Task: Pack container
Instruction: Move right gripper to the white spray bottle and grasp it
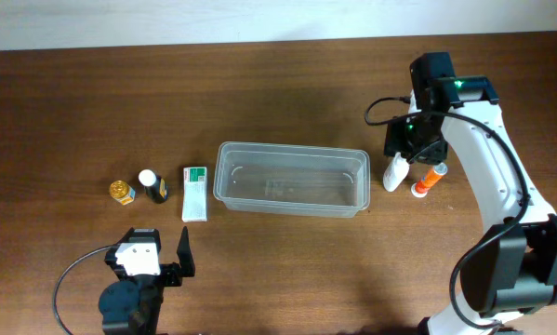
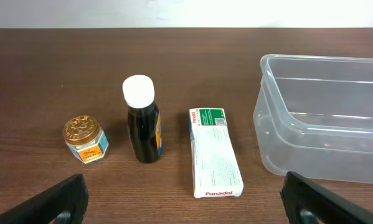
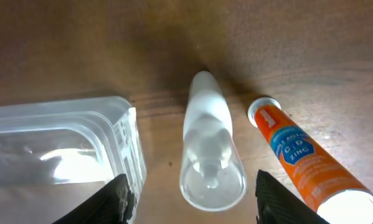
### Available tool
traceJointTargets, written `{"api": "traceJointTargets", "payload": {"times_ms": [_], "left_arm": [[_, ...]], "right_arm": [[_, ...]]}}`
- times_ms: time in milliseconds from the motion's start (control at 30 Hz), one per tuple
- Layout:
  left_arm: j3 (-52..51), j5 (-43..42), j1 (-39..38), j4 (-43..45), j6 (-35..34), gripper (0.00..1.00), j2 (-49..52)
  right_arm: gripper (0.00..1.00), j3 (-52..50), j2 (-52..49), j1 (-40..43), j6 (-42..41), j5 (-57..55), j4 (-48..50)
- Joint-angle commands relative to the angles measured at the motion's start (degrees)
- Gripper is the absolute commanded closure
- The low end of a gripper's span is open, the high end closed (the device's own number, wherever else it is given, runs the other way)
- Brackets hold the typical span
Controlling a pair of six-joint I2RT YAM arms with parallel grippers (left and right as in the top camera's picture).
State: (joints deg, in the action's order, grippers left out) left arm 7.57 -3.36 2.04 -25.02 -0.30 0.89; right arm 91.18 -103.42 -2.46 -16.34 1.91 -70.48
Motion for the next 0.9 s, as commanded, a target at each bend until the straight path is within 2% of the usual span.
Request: {"api": "traceJointTargets", "payload": {"times_ms": [0, 233, 867], "left_arm": [[-0.3, 0.4, -0.2, 0.1, -0.6, 0.0, -0.5], [-0.3, 0.4, -0.2, 0.1, -0.6, 0.0, -0.5], [-0.3, 0.3, -0.2, 0.1, -0.6, 0.0, -0.5]], "right_arm": [[0.44, 1.1, -1.1, -0.3, -0.3, -1.2, 0.0], [0.51, 1.0, -1.3, -0.3, -0.5, -1.8, 0.6], [0.53, -0.5, -2.8, -0.3, -0.7, -2.4, 0.9]]}}
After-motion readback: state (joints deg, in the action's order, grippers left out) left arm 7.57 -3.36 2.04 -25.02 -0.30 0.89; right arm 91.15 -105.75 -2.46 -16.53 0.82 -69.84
